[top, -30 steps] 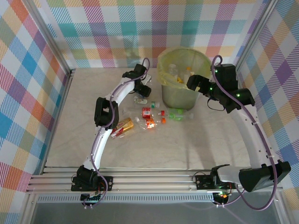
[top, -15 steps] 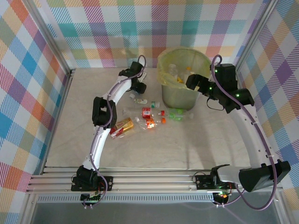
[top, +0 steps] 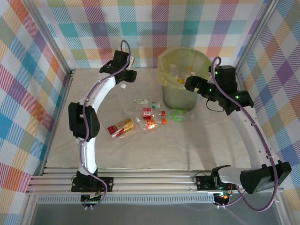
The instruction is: Put the plastic bottles in the bin
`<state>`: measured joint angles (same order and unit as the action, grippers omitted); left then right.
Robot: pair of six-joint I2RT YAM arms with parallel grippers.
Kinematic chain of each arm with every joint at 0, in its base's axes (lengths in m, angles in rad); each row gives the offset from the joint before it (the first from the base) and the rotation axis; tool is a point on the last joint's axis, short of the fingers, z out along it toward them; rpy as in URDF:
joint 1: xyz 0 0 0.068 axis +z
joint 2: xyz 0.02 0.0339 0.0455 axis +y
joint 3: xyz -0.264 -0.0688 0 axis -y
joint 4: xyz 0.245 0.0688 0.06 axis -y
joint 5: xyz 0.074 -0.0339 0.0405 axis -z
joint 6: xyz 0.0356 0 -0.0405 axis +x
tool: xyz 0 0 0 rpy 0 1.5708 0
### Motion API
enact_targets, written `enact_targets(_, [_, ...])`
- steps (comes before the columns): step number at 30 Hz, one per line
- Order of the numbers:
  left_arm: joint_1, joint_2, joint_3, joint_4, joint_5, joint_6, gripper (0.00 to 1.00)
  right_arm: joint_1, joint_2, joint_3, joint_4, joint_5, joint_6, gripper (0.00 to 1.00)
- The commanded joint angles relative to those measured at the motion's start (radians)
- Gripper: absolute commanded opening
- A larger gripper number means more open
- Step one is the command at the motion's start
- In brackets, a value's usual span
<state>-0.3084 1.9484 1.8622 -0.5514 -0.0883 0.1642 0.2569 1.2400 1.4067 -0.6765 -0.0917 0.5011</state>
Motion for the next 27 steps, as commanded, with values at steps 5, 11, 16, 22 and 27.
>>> enact_targets(5, [0.006,-0.288,-0.281,0.188,0.057,-0.077,0.56,0.007,-0.055,-0.059,0.104,-0.091,0.014,1.00])
enact_targets(11, [0.005,-0.479,-0.468,0.252,0.079,-0.140,0.56,0.007,-0.064,-0.111,0.184,-0.178,0.029,1.00])
enact_targets(16, [-0.006,-0.603,-0.579,0.311,0.149,-0.206,0.56,0.016,-0.063,-0.149,0.239,-0.231,0.042,1.00])
enact_targets(22, [-0.070,-0.680,-0.637,0.303,0.187,-0.236,0.59,0.064,-0.050,-0.163,0.272,-0.238,0.029,1.00])
enact_targets(27, [-0.157,-0.716,-0.686,0.345,0.232,-0.277,0.59,0.117,-0.029,-0.163,0.303,-0.245,0.012,1.00])
